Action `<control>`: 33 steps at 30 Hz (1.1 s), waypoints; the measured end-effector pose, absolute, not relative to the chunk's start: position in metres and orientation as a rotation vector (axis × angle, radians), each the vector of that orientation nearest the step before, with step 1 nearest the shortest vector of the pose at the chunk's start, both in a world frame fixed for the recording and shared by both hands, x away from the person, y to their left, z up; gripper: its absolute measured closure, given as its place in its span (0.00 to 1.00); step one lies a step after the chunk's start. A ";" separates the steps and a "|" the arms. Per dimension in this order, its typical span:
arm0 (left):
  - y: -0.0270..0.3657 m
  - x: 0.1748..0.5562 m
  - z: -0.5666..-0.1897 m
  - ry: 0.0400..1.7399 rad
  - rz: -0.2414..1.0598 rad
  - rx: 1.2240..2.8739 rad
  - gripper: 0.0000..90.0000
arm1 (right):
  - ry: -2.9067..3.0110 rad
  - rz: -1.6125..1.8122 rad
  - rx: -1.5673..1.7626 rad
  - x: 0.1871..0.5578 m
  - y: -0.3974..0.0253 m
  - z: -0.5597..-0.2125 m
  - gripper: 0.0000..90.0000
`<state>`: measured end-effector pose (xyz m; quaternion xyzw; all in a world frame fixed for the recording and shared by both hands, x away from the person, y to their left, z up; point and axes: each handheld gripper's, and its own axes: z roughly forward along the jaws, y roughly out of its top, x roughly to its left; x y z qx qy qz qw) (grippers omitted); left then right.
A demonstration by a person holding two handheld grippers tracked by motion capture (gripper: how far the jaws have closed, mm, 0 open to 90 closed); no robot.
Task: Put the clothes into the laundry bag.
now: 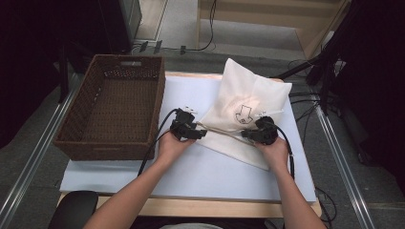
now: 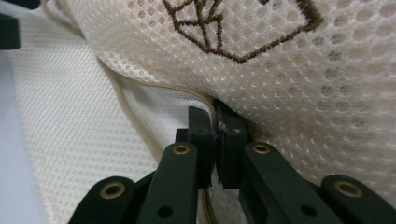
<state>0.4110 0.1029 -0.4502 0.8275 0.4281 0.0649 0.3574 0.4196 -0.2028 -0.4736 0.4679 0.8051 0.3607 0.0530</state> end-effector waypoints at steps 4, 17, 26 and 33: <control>0.103 0.412 -0.451 1.117 0.200 2.153 0.47 | 2.421 1.117 1.469 0.424 -0.211 -0.475 0.98; 0.095 0.392 -0.458 1.022 0.065 2.196 0.97 | 2.333 1.016 1.534 0.431 -0.223 -0.472 0.98; 0.098 0.364 -0.457 0.968 -0.047 2.166 0.96 | 2.381 1.014 1.517 0.425 -0.218 -0.465 0.98; 0.109 0.361 -0.455 0.989 -0.055 2.145 0.93 | 2.409 1.111 1.478 0.406 -0.221 -0.452 0.97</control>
